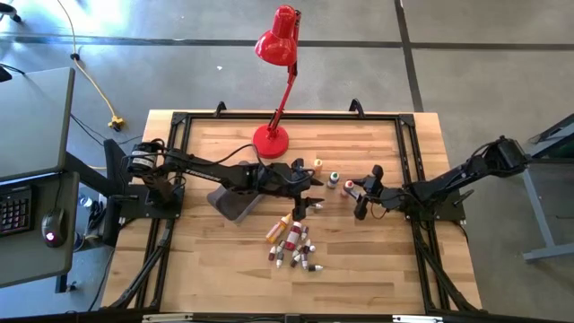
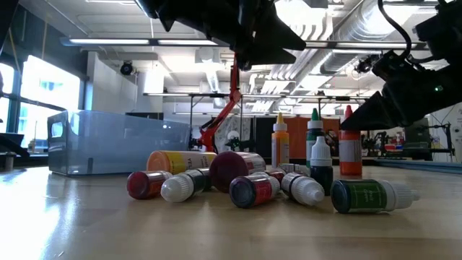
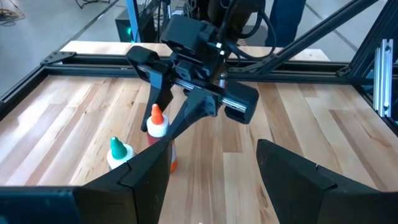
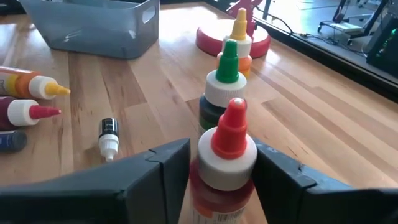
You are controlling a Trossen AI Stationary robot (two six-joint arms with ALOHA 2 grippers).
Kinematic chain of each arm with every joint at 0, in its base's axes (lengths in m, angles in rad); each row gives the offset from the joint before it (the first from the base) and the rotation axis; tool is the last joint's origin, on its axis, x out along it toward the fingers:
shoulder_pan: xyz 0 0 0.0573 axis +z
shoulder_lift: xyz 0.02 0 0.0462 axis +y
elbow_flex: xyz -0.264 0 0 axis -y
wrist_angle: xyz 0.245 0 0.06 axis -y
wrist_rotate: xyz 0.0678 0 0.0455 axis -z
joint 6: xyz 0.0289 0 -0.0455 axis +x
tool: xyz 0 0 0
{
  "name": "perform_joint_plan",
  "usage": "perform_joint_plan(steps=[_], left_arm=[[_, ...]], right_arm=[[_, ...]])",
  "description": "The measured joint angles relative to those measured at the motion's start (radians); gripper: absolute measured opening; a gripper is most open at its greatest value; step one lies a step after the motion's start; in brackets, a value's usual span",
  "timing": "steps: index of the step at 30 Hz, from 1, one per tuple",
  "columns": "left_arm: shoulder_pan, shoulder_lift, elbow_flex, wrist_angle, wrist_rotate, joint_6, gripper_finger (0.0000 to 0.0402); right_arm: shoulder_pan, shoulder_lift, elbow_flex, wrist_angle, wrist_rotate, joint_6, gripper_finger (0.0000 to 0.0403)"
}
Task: Pick & Place food coloring
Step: Move the large orange food coloring bottle to the center of the table, then move the large yellow food coloring bottle to the center of the table
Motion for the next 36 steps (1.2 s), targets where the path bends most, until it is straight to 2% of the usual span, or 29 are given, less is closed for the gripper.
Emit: perform_joint_plan(steps=[10,16,23,29,32,36], left_arm=[[0.0,0.0,0.0,-0.043,0.019,-0.057,0.0233],[0.0,-0.006,0.0,-0.185,0.045,-0.207,0.0232],[-0.007,-0.006,0.0,-0.41,0.218,-0.37,0.0232],[-0.037,-0.006,0.0,-0.562,0.215,-0.475,0.0232],[-0.056,0.014,0.0,-0.59,0.19,-0.535,0.0232],[-0.07,0.033,0.004,-0.616,0.165,-0.605,0.0232]], right_arm=[[0.0,-0.008,0.01,0.043,-0.009,-0.104,0.0207],[0.0,-0.025,0.078,-0.054,0.003,-0.155,0.0213],[0.0,-0.026,0.265,-0.327,0.053,-0.23,0.0213],[0.032,-0.026,0.481,-0.592,0.051,-0.235,0.0213],[0.06,-0.026,0.557,-0.621,0.03,-0.236,0.0213],[0.089,-0.027,0.604,-0.593,-0.05,-0.235,0.0213]])
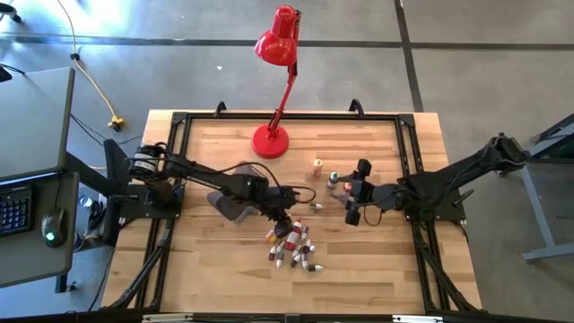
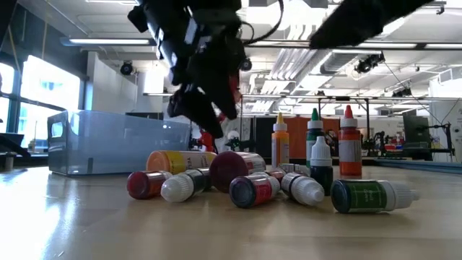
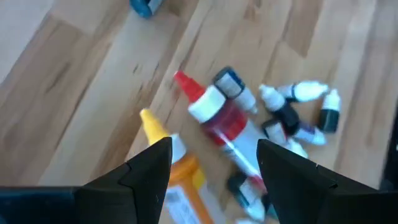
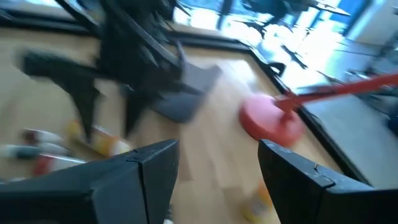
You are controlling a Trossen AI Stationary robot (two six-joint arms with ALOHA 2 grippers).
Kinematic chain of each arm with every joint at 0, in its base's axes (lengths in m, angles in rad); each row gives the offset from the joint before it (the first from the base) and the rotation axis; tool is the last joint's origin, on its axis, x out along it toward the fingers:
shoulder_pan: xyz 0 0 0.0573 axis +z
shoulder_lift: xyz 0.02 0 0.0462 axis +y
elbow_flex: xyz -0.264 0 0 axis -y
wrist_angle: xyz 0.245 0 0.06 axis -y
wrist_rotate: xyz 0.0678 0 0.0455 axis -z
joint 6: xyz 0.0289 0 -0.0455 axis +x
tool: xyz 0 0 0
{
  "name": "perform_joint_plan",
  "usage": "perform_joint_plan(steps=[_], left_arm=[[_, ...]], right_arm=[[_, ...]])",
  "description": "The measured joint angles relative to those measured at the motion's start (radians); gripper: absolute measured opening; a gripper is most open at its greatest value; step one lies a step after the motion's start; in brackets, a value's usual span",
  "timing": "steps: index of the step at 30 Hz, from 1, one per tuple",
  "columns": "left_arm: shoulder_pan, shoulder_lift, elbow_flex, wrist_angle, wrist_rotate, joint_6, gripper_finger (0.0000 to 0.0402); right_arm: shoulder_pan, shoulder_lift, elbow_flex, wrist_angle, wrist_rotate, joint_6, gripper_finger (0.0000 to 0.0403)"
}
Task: Pick & Place food coloring
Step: Move the large yellow food coloring bottle to the center of the table
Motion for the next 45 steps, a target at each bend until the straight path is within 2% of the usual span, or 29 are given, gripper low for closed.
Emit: perform_joint_plan(steps=[3,6,16,24,37,45], left_arm=[[0.003,0.012,-0.006,-0.052,-0.041,-0.031,0.0232],[0.005,0.033,-0.005,-0.064,-0.058,-0.048,0.0232],[0.004,0.11,-0.003,-0.029,-0.058,-0.049,0.0232],[0.004,0.109,-0.003,-0.043,-0.053,-0.046,0.0229],[0.004,0.109,-0.003,-0.066,-0.034,-0.073,0.0127],[0.003,0.109,0.033,-0.084,-0.02,-0.048,0.011]], right_arm=[[0.018,0.0,0.002,0.024,-0.038,-0.005,0.0213],[0.036,0.003,0.001,0.022,-0.029,0.01,0.0213],[0.072,0.017,0.001,0.02,-0.025,0.021,0.0213],[0.071,0.017,0.001,0.014,-0.029,0.022,0.0213],[0.071,0.017,-0.063,0.053,-0.03,0.023,0.0213],[0.071,0.017,-0.063,0.084,-0.032,0.012,0.0213]])
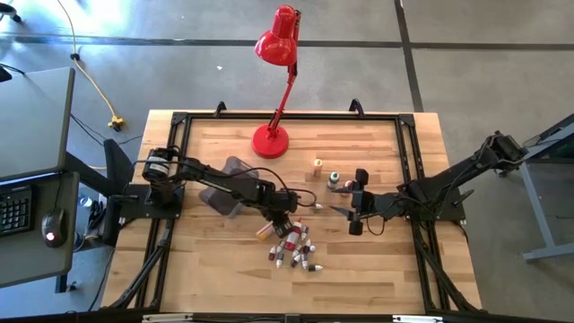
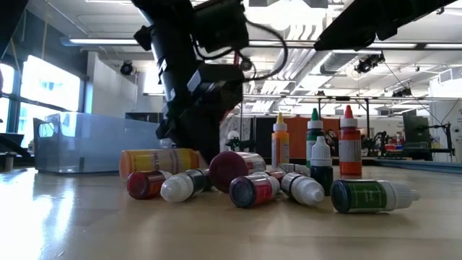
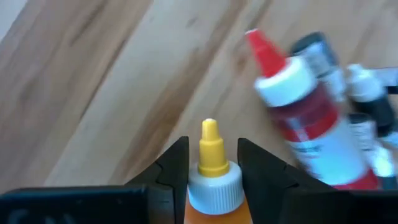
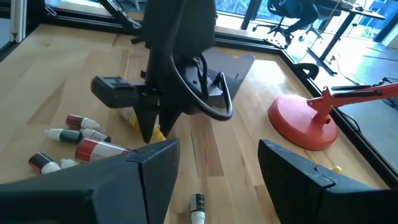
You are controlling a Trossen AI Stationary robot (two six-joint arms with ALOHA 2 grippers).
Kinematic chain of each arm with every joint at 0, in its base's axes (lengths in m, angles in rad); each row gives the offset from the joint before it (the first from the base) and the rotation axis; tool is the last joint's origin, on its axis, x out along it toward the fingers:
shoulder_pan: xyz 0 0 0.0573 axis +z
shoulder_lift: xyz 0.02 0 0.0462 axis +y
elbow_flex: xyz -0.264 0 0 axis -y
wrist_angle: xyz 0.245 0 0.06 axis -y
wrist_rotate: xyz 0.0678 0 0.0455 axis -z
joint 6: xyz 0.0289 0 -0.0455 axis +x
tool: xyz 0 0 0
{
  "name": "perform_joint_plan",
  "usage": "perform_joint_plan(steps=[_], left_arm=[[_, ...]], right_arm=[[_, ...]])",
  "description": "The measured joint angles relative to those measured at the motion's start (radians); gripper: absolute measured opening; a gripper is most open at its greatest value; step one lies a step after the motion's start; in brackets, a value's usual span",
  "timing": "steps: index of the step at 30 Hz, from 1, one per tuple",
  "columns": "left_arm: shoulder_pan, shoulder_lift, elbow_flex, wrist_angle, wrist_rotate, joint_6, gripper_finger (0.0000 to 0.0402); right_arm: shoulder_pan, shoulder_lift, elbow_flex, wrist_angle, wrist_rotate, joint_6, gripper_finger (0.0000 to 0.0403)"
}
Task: Pick & Place food coloring
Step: Move the large yellow food coloring bottle to the center of the table
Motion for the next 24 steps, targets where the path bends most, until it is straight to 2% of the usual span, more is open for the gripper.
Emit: perform_joint_plan(steps=[9,19,24], left_arm=[[0.001,-0.001,0.111,-0.036,-0.033,0.125,0.0103],[0.001,-0.002,0.186,-0.148,-0.191,0.168,0.0104],[0.001,-0.002,0.188,-0.189,-0.146,0.168,0.0105]], right_arm=[[0.0,0.0,0.0,0.0,-0.001,0.0,0.0213],[0.0,0.0,0.0,0.0,-0.007,0.0,0.0213],[0.0,0.0,0.0,0.0,-0.034,0.0,0.0213]])
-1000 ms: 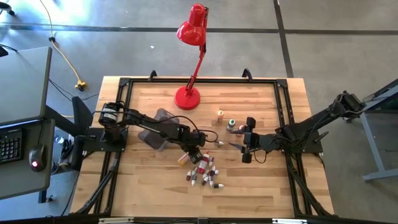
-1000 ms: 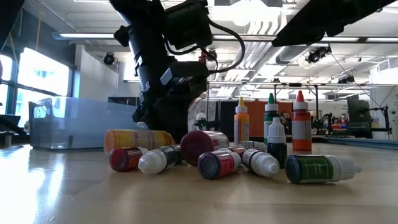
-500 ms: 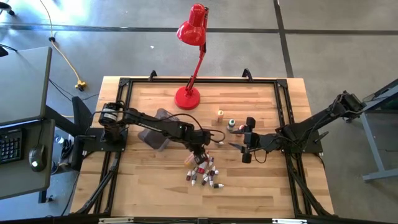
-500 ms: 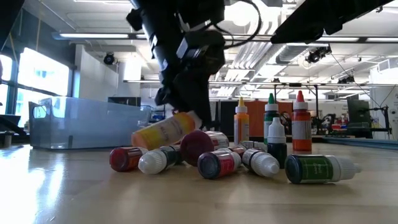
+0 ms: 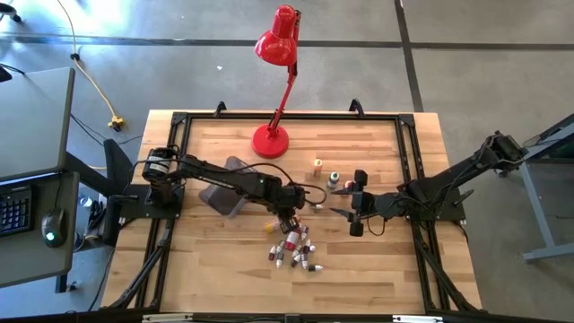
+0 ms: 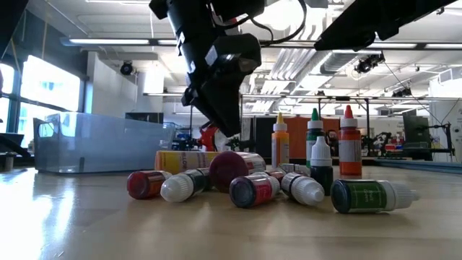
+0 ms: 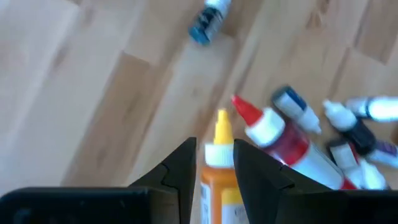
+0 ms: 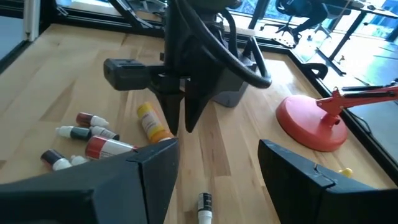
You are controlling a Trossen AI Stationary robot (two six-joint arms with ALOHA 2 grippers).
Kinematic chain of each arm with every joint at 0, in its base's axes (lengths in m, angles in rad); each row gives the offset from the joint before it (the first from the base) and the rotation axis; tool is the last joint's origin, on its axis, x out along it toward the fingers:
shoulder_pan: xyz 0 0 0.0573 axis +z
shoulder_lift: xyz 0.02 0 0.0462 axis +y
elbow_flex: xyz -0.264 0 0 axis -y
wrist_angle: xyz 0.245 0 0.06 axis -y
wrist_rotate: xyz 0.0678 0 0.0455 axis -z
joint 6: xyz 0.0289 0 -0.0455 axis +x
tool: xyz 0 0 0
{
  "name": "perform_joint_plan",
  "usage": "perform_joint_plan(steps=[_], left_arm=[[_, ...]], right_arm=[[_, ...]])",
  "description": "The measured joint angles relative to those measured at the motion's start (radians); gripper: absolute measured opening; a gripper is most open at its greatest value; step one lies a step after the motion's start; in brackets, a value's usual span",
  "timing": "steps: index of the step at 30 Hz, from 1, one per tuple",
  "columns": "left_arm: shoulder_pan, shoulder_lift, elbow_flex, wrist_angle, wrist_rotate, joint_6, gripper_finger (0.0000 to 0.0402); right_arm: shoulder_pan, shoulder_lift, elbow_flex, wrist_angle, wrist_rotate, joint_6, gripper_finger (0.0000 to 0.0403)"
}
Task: Pick & Place food coloring
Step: Move the large yellow food coloring bottle to the center of the table
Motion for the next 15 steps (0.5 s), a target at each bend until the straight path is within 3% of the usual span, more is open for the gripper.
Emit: perform_joint_plan(steps=[7,15], left_arm=[[0.0,0.0,0.0,-0.005,0.095,0.047,0.0106],[0.0,0.02,0.001,0.043,0.114,0.128,0.0111]], right_arm=[[0.0,0.0,0.0,0.0,-0.006,0.0,0.0213],[0.0,0.0,0.0,0.0,-0.011,0.0,0.0213]])
